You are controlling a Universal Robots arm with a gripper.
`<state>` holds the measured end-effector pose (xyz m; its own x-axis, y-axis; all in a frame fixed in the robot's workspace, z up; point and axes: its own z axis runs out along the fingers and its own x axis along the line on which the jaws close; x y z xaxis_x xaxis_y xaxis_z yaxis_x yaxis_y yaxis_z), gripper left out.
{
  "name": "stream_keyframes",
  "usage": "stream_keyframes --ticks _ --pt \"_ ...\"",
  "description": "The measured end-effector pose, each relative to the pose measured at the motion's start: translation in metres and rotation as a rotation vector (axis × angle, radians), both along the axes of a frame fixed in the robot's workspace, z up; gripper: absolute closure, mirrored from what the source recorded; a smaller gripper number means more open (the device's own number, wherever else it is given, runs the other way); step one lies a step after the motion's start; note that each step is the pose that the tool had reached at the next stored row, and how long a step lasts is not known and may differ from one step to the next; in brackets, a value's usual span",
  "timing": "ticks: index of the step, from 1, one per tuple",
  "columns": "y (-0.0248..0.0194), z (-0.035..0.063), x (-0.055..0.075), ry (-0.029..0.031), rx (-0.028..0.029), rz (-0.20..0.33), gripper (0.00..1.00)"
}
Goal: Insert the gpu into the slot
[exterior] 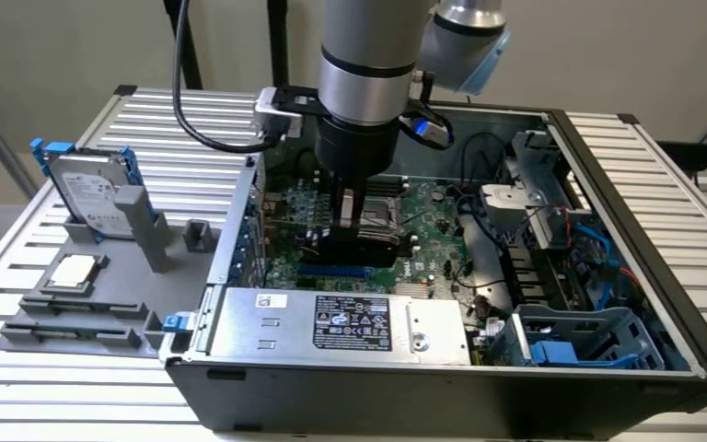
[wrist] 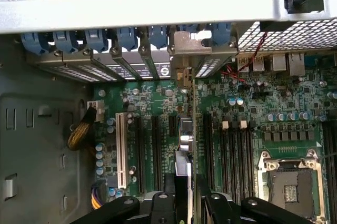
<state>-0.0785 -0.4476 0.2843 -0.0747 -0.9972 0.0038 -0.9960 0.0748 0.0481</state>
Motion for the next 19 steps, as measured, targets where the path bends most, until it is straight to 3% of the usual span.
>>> stream_keyframes --ticks 10,19 --pt "0.0006 -0.0061 -0.0011 -0.0002 0.0114 0.0 0.74" --pt "0.0007 -0.0076 -0.0015 -0.0003 0.013 0.0 0.74"
